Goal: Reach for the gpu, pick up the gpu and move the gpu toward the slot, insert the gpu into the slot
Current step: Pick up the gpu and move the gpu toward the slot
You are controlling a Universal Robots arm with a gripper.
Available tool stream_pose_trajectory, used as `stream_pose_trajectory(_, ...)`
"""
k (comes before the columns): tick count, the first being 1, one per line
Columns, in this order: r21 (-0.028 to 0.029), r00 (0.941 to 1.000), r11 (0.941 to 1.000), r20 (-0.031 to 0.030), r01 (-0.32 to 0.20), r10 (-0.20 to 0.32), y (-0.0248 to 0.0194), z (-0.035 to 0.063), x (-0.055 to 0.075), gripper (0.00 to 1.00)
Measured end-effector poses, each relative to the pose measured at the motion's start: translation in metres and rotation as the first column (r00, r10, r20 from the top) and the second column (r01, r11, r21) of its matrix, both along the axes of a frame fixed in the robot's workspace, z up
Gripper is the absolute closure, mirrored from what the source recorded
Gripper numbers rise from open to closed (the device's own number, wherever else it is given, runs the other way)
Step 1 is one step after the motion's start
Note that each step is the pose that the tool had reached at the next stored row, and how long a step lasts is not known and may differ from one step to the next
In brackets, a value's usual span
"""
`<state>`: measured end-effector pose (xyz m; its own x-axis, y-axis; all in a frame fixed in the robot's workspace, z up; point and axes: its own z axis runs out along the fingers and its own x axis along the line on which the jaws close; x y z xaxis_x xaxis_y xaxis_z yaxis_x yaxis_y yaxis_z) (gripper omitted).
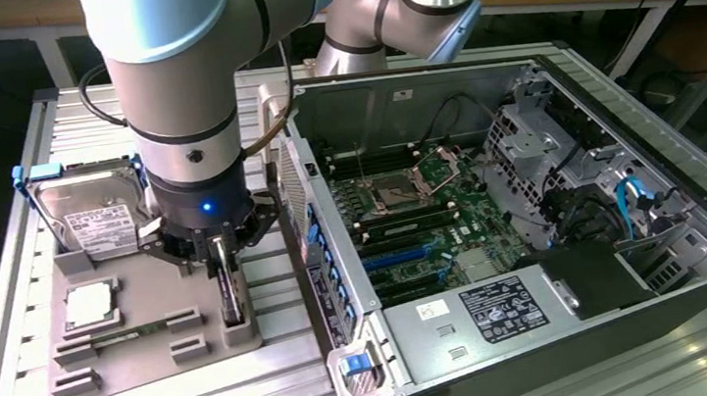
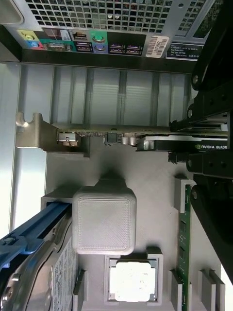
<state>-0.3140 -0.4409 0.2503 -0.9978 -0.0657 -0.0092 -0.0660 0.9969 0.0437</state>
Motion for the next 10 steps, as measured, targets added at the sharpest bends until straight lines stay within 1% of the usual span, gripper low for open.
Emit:
stream_pose_trajectory(9, 0.0002, 1.0, 1.0, -0.0002, 0.004, -0.004, 0.0, 0.0004, -0.0001, 0.73)
stream_pose_trajectory(10, 0.0008, 1.0, 1.0, -0.0001, 0.006, -0.006, 0.0, 0.0046, -0.0002, 0.73)
